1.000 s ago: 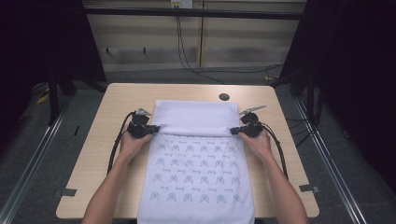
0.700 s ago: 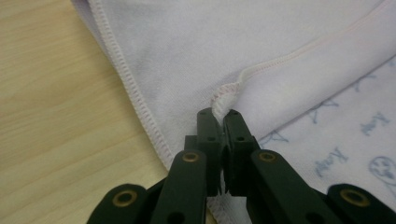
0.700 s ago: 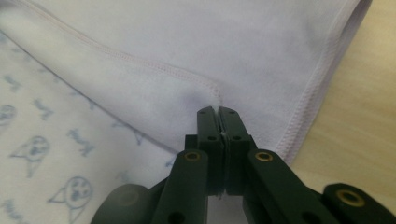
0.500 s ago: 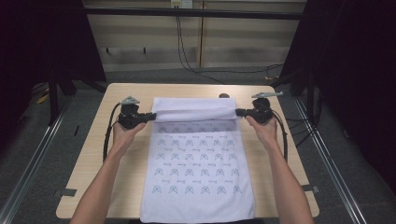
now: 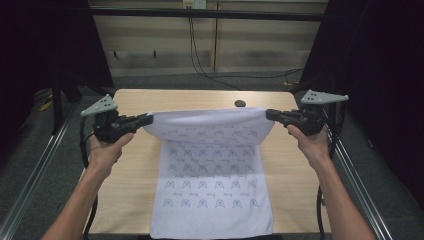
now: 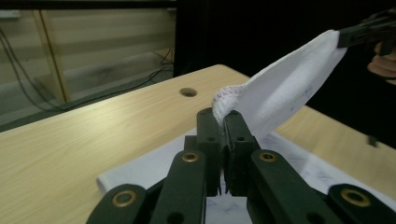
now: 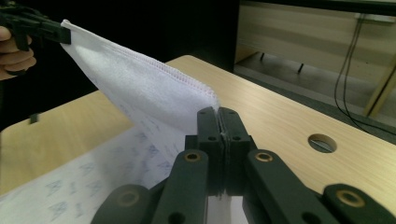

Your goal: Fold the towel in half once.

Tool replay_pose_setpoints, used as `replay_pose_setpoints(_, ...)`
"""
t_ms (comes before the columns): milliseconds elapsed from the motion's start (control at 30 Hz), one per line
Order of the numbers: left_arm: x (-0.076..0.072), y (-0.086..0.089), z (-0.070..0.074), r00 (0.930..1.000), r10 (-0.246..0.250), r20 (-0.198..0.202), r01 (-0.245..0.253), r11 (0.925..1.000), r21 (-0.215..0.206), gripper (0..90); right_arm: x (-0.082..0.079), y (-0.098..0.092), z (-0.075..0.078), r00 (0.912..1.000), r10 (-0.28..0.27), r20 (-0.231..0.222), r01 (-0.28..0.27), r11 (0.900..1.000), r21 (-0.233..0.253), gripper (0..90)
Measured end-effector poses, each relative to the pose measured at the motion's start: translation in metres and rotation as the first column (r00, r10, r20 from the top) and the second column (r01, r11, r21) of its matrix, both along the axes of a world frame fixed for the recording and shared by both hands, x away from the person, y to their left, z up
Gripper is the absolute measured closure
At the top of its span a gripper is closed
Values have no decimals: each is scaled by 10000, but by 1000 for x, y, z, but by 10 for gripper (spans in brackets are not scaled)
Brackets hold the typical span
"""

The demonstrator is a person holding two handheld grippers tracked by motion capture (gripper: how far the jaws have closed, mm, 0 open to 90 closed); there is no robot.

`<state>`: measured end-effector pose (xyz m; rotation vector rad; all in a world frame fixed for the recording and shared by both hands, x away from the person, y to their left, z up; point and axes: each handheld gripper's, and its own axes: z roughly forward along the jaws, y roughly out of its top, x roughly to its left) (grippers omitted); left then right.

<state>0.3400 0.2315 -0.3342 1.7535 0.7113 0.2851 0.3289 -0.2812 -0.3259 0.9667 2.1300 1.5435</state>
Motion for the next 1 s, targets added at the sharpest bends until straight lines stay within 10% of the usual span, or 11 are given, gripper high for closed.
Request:
replay_pose_setpoints(200,-49,8,-9,9988,-458,145,443,9949,911,872,-49,3,-7,9970,772,63,-773,9970,32,891)
replay_pose_setpoints(333,-68,5,-59,9915,-893,-949,1016,9858,1337,870,-82,6,-71,9840,1094,-1409,-1159,9925,-388,890)
replay_pose_setpoints(500,-94,8,-116,9609,-1553,-2294,1908,9714,1416,866,-108,1,-120,9543,1373,-2653,-1489,9886,-239,885)
replay_pose_setpoints(733,-126,12,-126,9407,-2232,-2554,2768,9404,1975,848,-140,5,-133,9273,2055,-3128,-2318,9715,-490,864)
replay_pose_setpoints(900,-150,17,-127,9005,-3444,-2654,3933,9054,1597,760,-171,4,-132,9055,2710,-3265,-2900,9570,-102,733)
replay_pose_setpoints(1000,-147,19,-125,9020,-3421,-2635,3857,9127,1352,724,-174,3,-131,9104,2580,-3235,-2766,9609,-121,726)
